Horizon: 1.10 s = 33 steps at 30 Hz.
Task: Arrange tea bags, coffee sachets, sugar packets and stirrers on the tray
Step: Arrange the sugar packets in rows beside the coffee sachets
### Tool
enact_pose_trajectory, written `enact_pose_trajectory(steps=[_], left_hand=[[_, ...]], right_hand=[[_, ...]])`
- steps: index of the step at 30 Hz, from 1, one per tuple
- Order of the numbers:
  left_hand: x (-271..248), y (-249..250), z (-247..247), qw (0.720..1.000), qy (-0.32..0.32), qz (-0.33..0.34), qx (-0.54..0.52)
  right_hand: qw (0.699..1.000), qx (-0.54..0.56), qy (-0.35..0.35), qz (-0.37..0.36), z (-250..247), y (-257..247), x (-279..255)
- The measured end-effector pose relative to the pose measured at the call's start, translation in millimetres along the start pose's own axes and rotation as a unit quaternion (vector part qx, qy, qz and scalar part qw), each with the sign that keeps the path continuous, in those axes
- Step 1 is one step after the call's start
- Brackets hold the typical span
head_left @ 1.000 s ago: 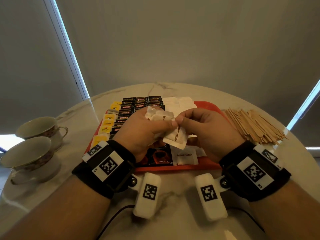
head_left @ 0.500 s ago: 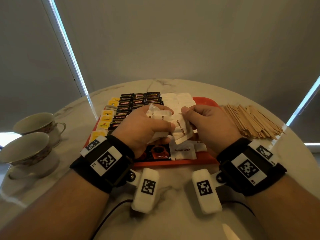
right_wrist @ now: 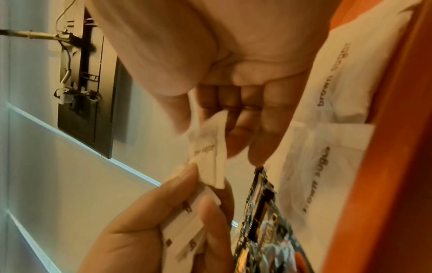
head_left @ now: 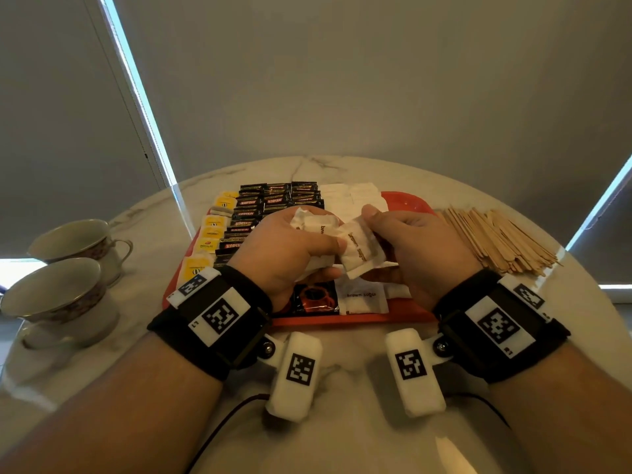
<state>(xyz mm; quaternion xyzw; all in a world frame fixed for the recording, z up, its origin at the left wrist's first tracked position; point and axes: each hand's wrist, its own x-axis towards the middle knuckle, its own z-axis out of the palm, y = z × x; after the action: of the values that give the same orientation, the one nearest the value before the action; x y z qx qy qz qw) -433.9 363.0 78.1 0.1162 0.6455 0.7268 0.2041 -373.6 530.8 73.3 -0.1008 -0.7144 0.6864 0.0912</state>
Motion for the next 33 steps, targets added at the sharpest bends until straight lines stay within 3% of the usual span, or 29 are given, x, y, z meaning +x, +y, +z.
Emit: enact_pose_trajectory(steps=[4,10,18,27,33], left_hand=[[0.3,-1.6,1.8,0.999,0.028,0.004,-0.034],[-3.1,-1.2,4.1,0.999,0.012,-0.014,-0.03],[-0.6,1.5,-0.3,0.998,0.028,-0.017,-0.05],[-1.3,2.0,-0.9,0.998,0.034,-0.015,-0.048],[0.2,0.3,-2.2,0.999,0.033,-0.015,-0.037]], right_hand=[[0.999,-0.036,-0.04,0.005,-3.0,-4.7,-0.9],[0.992,-0.11,0.056,0.006,-16.4,-12.3,0.5],[0.945,-0.304,0.058,0.106,-45.7,-8.2,-26.0],[0.921,-0.368,0.051,0.116,-42.1,-9.2,-29.3],[0.947,-0.297,0.105,0.065,-40.5,-8.6,-30.2]])
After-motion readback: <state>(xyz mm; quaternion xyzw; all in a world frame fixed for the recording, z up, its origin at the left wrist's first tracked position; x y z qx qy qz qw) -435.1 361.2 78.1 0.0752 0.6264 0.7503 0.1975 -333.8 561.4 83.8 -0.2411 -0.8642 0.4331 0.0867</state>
